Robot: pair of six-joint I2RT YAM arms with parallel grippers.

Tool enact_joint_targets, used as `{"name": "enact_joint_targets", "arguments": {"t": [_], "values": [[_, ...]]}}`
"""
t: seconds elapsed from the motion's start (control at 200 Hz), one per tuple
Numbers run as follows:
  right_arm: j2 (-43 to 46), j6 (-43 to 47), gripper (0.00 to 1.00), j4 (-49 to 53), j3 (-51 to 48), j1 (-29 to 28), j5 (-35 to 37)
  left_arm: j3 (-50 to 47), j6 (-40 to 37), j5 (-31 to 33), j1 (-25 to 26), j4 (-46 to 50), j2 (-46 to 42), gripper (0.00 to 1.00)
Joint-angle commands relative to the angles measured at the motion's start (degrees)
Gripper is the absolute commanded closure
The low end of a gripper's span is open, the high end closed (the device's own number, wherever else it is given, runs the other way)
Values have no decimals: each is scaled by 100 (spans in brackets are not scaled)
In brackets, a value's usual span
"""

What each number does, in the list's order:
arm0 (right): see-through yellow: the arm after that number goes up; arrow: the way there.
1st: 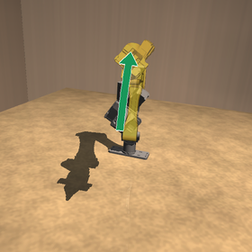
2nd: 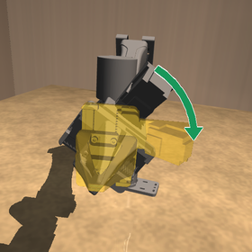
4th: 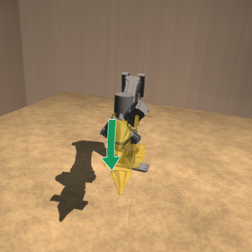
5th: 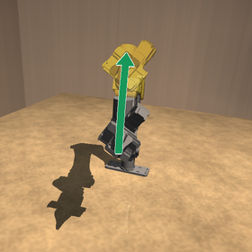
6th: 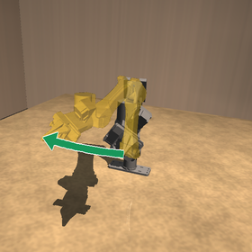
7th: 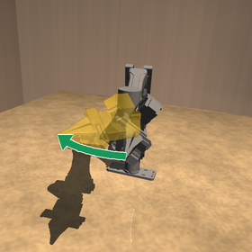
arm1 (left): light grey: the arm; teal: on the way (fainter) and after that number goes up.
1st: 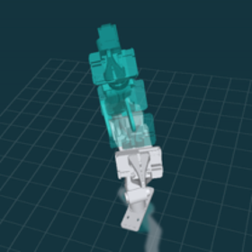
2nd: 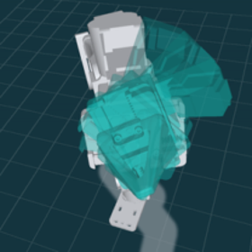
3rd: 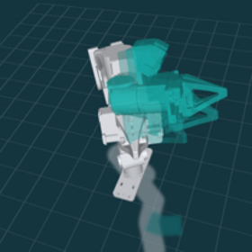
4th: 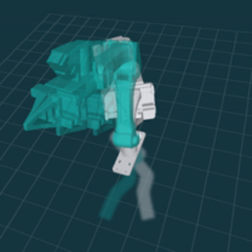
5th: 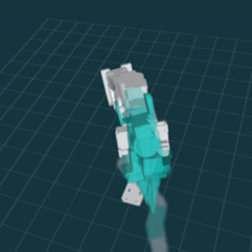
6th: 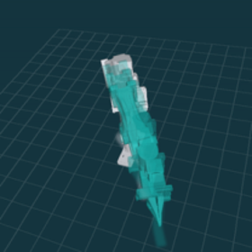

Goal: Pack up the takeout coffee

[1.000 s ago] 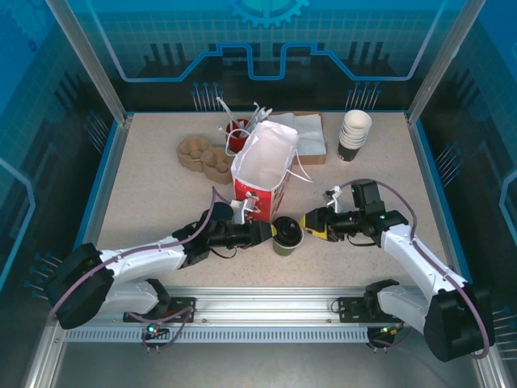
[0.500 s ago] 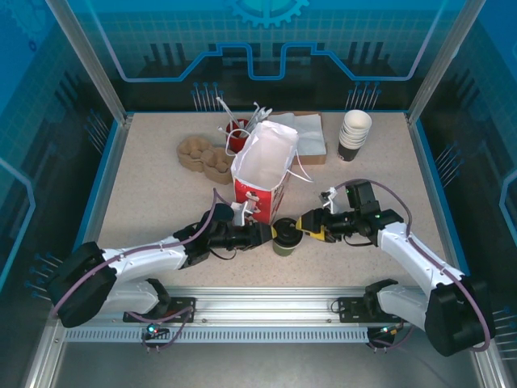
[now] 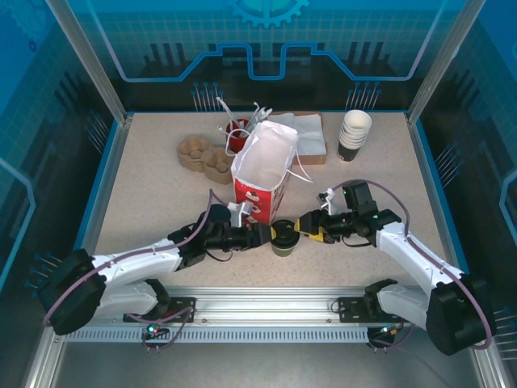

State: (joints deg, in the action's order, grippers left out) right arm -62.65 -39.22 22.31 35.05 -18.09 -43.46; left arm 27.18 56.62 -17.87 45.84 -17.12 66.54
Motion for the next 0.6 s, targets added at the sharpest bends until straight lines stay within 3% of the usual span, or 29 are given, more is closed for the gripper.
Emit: {"name": "enact_joint_targets", "arguments": {"t": [0.0, 0.205, 0.595], "values": [[-54, 88, 36, -33, 106, -124, 79, 116, -358, 220, -57, 607, -207, 34], [-135, 143, 37, -41, 125, -202, 154, 274, -570, 470, -60, 879, -95, 30], [-212, 238, 43, -44, 143, -257, 190, 454, -596, 253, -50, 236, 391, 31]]}}
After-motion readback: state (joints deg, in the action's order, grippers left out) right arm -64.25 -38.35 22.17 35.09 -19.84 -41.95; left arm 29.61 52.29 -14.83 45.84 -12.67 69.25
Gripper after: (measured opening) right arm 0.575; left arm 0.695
